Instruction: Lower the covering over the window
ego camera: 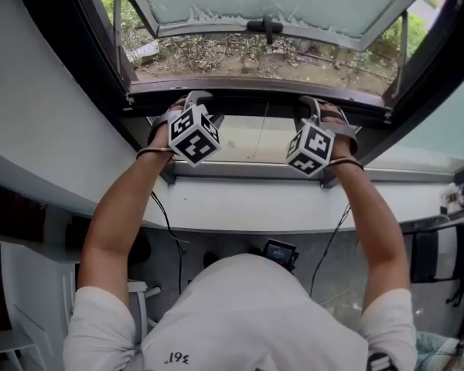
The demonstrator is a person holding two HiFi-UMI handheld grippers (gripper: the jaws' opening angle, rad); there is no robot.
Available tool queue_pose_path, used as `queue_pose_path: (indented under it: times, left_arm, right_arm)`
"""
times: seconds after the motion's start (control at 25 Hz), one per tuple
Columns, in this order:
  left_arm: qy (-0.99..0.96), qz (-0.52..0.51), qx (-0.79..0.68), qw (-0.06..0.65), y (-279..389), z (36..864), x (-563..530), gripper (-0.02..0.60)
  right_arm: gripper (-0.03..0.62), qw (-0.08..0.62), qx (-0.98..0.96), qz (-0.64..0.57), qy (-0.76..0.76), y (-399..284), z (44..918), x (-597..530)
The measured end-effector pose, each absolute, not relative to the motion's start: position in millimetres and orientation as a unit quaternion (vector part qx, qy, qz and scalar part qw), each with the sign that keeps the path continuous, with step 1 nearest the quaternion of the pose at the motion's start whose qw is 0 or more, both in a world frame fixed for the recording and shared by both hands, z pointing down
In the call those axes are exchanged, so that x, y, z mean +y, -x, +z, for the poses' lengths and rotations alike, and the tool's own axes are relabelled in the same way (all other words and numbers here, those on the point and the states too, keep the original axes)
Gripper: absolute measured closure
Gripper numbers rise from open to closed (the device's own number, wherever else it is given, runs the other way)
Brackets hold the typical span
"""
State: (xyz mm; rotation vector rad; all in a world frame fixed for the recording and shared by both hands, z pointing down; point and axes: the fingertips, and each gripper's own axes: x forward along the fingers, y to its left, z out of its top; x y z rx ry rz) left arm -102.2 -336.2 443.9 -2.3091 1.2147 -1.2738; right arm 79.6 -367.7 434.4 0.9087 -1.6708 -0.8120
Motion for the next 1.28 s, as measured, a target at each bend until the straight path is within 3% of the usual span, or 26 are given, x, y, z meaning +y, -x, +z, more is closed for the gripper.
queue_pose_path:
  times: [0.36,1.28]
  left_arm:
    - [0.812,-0.364,0.450,0.073,99,421,-329,0.404]
    - [0.859,-0.159,0.486,-0.007,83,356,-288,0.425]
  right_arm:
    - [0.488,0.486,-0.715,-0.301,-0.403,-83,422,-361]
    - [0.508,0.327,-0.797,-0.158,-0.483,-75,358,-330]
